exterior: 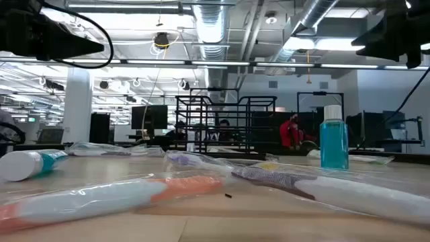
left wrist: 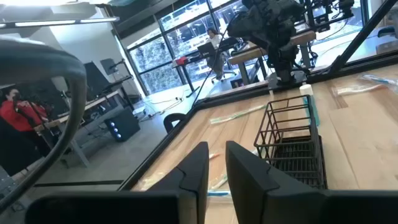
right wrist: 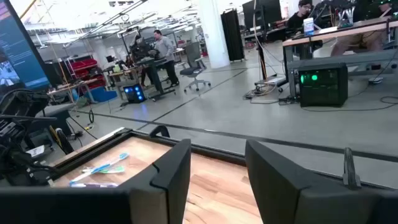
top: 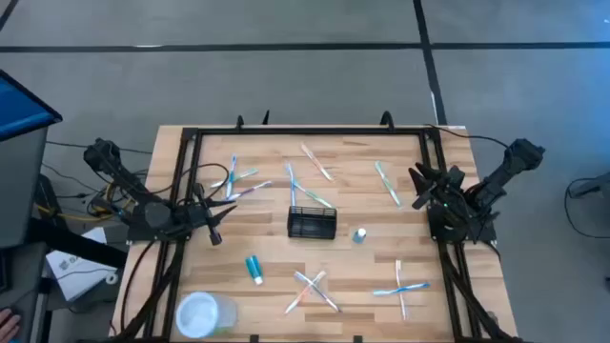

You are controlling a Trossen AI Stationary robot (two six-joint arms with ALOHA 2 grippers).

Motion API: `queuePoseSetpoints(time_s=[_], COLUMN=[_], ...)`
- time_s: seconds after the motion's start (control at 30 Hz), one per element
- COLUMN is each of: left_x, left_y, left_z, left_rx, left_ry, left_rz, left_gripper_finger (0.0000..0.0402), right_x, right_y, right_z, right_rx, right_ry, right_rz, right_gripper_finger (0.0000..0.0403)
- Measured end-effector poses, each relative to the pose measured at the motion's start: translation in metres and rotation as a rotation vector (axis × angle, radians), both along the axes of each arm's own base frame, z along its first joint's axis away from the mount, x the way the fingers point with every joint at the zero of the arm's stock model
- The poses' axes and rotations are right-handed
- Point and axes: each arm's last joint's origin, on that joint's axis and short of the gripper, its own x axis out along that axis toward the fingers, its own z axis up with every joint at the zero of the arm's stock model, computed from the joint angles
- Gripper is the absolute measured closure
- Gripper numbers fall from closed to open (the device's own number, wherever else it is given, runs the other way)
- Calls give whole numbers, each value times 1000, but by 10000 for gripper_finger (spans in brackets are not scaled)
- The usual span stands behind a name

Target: Pick & Place toothbrushing station

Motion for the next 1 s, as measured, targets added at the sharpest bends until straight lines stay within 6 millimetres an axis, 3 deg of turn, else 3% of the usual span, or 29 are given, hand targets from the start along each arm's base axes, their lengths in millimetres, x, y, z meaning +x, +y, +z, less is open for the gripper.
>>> queuePoseSetpoints(time_s=[0.67,1.0], left_x=[0,0], left_y=[0,0], left_z=[0,0], left_rx=[0,0], left_ry=[0,0], left_rz=[0,0], left_gripper_finger=[353,353], right_x=[0,0], right_y=[0,0], right_z=[0,0], right_rx=[0,-85], right_ry=[0,96], right_rz=[0,-1], right_gripper_finger=[258,258])
